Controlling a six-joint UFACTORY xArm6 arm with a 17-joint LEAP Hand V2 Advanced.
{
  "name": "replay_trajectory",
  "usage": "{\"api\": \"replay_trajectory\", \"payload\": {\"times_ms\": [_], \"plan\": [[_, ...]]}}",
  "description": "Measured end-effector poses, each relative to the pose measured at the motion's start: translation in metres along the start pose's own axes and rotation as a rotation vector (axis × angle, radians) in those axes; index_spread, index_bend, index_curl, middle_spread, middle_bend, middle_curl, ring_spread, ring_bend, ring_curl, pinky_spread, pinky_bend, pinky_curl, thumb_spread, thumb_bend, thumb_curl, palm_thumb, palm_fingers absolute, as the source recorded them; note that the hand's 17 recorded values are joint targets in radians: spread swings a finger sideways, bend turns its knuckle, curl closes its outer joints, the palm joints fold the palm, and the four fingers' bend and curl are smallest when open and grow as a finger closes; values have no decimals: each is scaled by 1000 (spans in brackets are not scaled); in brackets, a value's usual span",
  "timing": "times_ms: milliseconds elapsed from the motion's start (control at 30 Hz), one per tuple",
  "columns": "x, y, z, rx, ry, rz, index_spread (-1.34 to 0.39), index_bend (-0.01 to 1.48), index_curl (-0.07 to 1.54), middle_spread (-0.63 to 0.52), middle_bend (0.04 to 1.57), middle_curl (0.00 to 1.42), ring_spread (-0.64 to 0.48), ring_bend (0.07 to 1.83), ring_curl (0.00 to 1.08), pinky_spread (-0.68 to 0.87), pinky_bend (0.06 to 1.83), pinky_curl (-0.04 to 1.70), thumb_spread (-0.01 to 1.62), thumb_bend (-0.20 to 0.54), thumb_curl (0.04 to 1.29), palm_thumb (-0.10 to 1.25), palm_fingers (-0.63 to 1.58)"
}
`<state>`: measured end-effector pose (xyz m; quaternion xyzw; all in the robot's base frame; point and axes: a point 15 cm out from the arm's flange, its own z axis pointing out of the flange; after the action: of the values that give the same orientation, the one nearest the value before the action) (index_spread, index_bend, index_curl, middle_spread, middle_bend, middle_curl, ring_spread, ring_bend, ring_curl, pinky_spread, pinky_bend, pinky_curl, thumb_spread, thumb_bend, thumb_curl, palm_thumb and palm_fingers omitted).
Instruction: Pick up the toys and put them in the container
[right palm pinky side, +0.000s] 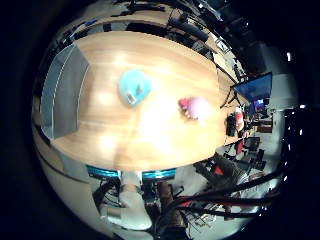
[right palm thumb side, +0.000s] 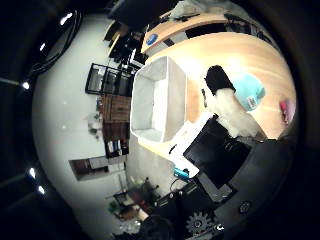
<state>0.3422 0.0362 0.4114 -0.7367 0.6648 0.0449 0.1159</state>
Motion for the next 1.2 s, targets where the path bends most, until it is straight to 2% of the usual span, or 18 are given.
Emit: {"api": "replay_trajectory", "payload": {"times_ms": [1200], "plan": [[8,-10,29,-75,-23,25,-634,420,453,-375,184,267,-328,692,158,67,586,-6,1049,-22,519,639,590]]}}
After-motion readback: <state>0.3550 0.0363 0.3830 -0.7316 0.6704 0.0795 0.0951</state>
